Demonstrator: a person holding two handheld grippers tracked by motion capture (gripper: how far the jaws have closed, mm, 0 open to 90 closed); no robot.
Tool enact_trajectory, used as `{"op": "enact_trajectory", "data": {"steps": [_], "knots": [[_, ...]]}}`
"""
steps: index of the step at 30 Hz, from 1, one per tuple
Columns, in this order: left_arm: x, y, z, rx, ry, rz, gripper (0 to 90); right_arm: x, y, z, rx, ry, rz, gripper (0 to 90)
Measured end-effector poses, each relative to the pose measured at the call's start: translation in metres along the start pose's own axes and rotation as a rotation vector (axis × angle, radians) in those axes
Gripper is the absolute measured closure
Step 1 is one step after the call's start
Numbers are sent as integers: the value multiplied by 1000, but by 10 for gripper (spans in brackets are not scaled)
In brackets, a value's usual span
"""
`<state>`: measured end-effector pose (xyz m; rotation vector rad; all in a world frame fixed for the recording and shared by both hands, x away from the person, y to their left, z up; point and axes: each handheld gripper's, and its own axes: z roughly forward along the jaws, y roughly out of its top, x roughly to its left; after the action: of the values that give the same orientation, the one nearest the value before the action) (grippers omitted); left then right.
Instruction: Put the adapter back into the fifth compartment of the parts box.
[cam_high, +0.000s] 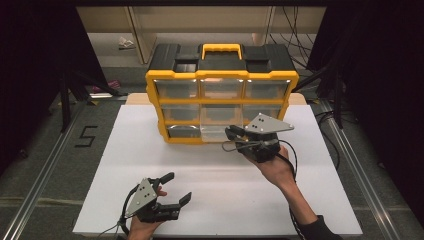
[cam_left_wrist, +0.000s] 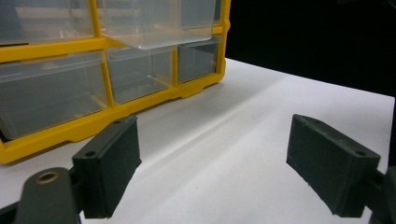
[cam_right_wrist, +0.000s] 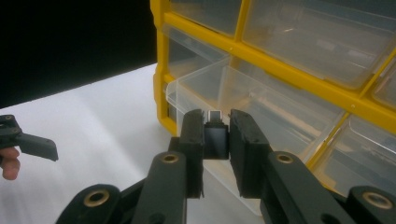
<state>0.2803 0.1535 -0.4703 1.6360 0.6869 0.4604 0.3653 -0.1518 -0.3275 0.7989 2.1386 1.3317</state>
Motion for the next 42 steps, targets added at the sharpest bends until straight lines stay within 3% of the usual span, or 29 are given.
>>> {"op": "enact_trajectory", "data": {"steps": [17,42], "knots": [[0,0,0,0,-1,-2,168,-7,18,13,-2,-14,10,765],[0,0,1,4,-2,-3,169,-20,26,35,44,-43,40,764]]}}
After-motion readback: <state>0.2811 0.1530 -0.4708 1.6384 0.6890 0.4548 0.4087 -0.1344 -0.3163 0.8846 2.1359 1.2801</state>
